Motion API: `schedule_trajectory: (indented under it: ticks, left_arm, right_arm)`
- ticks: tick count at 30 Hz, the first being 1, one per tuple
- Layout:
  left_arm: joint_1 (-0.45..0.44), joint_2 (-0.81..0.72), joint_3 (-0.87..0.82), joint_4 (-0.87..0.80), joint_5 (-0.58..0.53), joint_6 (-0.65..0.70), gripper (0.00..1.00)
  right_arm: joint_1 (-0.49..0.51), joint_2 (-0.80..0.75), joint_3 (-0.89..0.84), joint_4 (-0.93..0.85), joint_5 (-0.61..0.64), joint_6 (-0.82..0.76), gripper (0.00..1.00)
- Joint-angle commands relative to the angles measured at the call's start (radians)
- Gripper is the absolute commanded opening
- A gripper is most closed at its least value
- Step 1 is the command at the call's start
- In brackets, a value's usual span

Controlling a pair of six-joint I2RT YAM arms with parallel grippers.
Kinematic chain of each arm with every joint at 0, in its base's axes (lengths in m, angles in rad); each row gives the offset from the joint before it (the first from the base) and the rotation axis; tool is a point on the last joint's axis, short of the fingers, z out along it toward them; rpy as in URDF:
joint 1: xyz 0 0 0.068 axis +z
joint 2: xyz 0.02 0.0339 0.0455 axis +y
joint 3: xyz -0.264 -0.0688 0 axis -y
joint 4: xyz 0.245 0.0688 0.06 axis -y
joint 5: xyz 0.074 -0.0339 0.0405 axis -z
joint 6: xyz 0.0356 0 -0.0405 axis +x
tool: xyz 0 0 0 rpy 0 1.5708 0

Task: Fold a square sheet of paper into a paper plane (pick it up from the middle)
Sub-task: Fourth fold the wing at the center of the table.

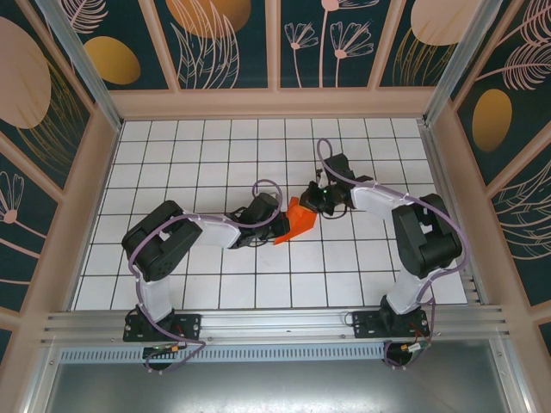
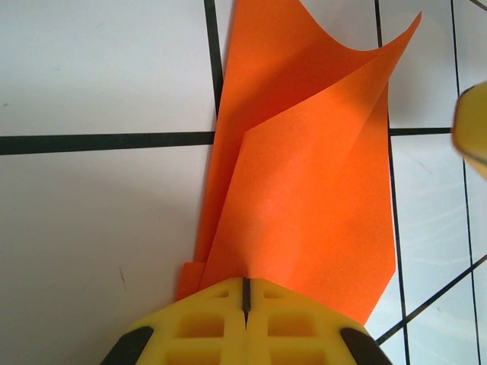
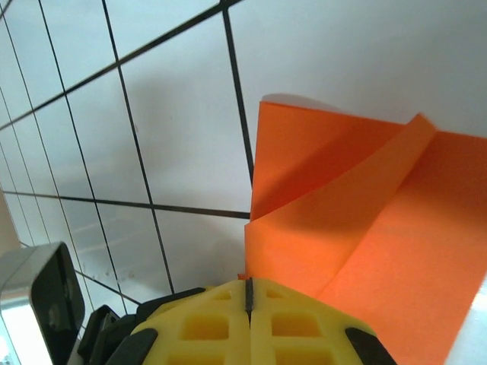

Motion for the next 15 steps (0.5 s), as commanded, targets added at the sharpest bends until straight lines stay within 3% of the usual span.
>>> schedule_trajectory:
  ticks: [1, 15]
  left_arm:
    - [0.001, 0.054, -0.004, -0.127, 0.006, 0.026, 0.00]
    - [0.001, 0.055, -0.007, -0.138, 0.006, 0.024, 0.00]
  right_arm:
    - [0.026, 0.031, -0.013, 0.030, -0.025, -0.045, 0.00]
    - [0.040, 0.125, -0.052, 0.067, -0.038, -0.137, 0.00]
